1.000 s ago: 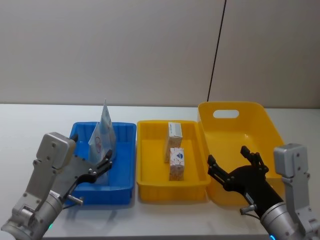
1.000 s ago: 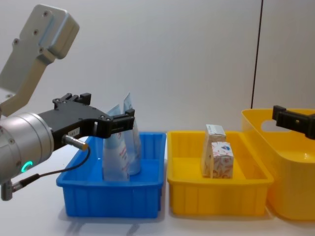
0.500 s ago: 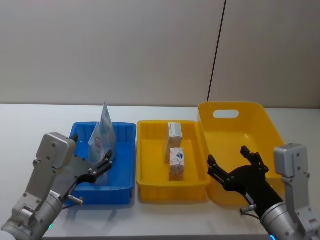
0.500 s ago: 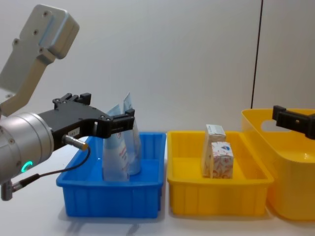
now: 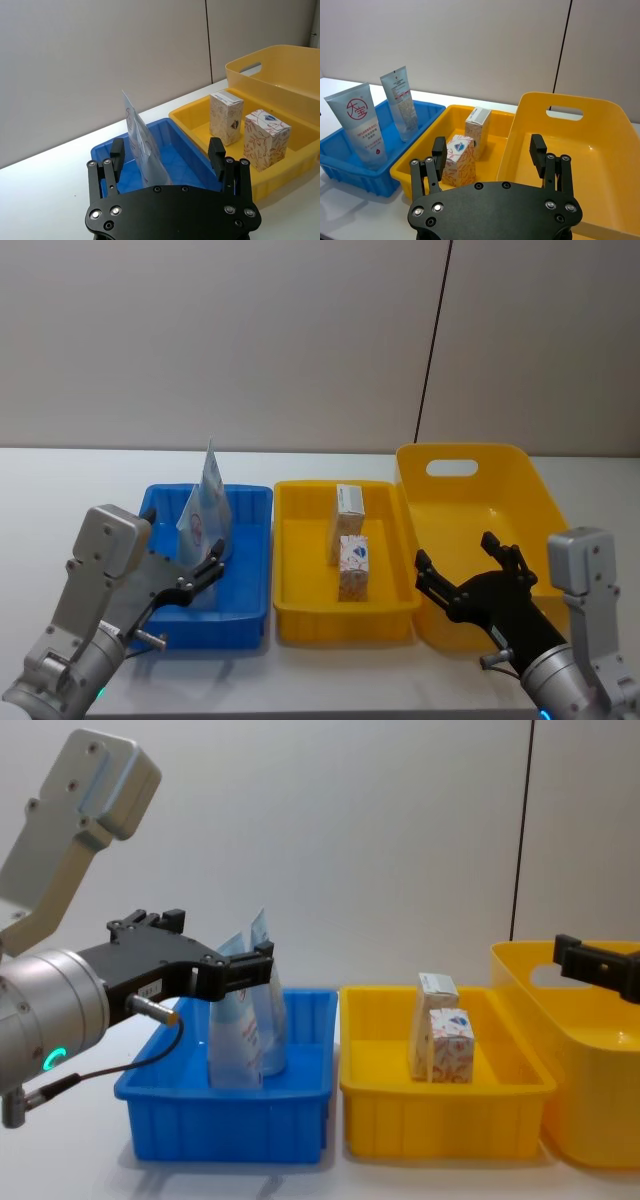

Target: Bimanual collaborative sorting of washing and personal care products

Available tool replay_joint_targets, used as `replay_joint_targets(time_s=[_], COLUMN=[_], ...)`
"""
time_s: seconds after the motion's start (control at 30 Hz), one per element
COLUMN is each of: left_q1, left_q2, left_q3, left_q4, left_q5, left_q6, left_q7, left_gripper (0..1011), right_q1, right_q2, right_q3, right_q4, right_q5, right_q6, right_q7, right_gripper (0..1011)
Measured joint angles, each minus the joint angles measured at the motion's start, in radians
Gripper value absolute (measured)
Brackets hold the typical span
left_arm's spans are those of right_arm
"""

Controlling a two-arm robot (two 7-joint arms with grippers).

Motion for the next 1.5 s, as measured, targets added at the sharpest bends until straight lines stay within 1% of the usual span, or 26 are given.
replay_joint_targets(time_s=[1.5], left_q1=[0.0], left_q2=[0.0], left_q3=[0.0], left_q4=[0.0], left_q5=[0.0], left_q6=[0.0], left_q7=[0.0], left_gripper=[1001], right_q1=[0.0], right_q2=[0.0], right_q3=[0.0], right_q4=[0.0], right_q5=[0.0], right_q6=[0.0], right_q7=[0.0], right_gripper=[1004])
